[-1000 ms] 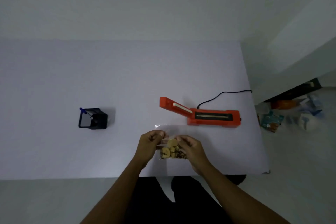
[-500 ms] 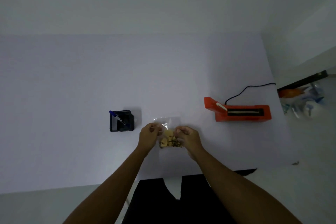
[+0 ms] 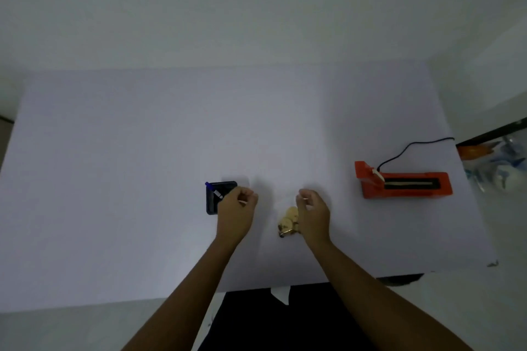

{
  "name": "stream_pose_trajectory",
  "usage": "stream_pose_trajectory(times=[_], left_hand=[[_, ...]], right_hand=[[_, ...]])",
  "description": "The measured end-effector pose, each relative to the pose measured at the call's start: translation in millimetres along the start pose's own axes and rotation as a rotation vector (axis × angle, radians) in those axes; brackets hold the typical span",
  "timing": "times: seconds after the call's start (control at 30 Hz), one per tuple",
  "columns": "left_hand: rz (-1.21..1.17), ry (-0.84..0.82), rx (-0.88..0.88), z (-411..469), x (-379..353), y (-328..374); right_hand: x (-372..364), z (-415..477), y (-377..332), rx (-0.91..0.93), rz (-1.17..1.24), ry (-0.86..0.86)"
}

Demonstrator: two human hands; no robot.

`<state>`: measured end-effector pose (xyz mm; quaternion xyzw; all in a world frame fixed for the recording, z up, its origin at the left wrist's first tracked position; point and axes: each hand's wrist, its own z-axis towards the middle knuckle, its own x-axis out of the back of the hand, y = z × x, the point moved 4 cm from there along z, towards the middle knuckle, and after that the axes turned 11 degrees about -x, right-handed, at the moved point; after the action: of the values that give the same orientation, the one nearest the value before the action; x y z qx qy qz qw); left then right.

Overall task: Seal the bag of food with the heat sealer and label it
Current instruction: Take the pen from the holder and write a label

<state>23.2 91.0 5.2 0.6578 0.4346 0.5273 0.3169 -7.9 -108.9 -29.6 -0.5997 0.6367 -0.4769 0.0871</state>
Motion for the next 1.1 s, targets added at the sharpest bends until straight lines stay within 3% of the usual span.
stream_pose_trajectory(times=[0.13,0.2,0.3,0.4,0.5,0.6,0.67,0.8,0.9,1.0,1.1], left_hand=[[0.091,0.257,-0.017,0.0,59.3,-6.0],[0.141,0.296,0.057,1.7,76.9,-22.0],[0.275,0.167,0.154,2.8,83.8,-47.6],[0.364,0.016,0.139,0.1,78.3,-59.0],[0.401,-0.010,0.090,-1.5,74.8,-58.2],[0.413,-0.005,0.114,0.2,74.6,-57.8],[0.409,0.017,0.133,0.7,78.0,-54.0],[0.418,0.060,0.174,0.7,91.7,-51.5],[0.472,0.080,0.193,1.7,107.3,-54.8],[0.518,0.113,0.200,3.6,120.8,-62.5],[0.558,0.126,0.211,6.6,127.2,-71.6]], right_hand=[[-40.3,-26.1,-54.3,0.273,-0.048,-0.210],[-66.7,-37.3,-77.7,0.388,-0.151,-0.364],[-104.2,-46.7,-96.6,0.464,-0.398,-0.545],[-134.9,-45.2,-99.9,0.453,-0.712,-0.652],[-156.8,-44.3,-99.1,0.422,-1.006,-0.748],[-162.1,-42.1,-97.7,0.454,-1.058,-0.763],[-158.0,-42.2,-97.5,0.455,-0.944,-0.759],[-133.7,-48.2,-112.1,0.435,-0.442,-0.704],[-107.8,-48.2,-122.1,0.195,-0.017,-0.681],[-93.5,-44.4,-120.0,-0.137,0.414,-0.775],[-90.9,-43.0,-113.1,-0.295,0.556,-0.851]])
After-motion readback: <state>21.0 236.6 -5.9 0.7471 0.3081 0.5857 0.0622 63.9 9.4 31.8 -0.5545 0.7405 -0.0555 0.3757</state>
